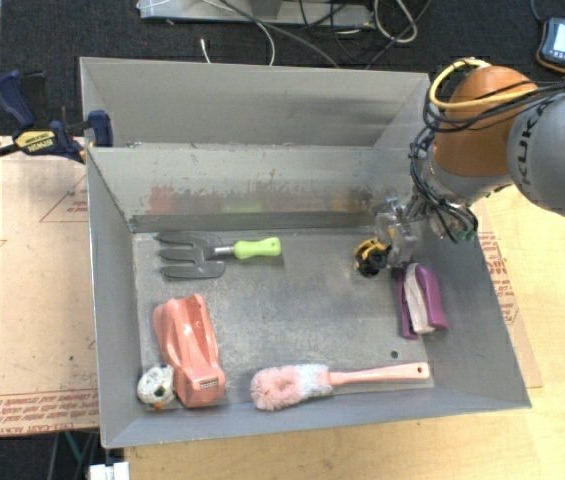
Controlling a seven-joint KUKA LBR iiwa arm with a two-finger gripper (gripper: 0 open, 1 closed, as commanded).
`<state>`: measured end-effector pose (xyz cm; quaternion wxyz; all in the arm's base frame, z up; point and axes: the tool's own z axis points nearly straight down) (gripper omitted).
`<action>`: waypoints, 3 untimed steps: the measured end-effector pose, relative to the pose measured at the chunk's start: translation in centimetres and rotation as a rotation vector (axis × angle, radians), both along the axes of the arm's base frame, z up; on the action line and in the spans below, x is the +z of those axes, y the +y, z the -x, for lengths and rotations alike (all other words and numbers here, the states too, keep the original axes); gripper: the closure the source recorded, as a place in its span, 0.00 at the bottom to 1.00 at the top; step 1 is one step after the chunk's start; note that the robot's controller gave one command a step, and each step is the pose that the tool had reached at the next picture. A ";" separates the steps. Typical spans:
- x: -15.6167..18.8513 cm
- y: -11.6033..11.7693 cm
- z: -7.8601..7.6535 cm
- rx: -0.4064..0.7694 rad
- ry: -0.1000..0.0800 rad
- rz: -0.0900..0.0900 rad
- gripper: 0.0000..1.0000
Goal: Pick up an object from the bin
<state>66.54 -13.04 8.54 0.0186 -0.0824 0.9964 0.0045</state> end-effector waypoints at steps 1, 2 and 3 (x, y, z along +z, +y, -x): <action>0.0 0.0 0.0 0.000 0.000 0.000 1.00; 1.7 0.1 -0.1 0.001 -0.005 0.000 1.00; 4.2 0.2 -0.1 0.002 -0.003 -0.001 1.00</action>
Offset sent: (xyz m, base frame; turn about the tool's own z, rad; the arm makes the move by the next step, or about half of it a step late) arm -0.0001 0.0002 0.0161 -0.0001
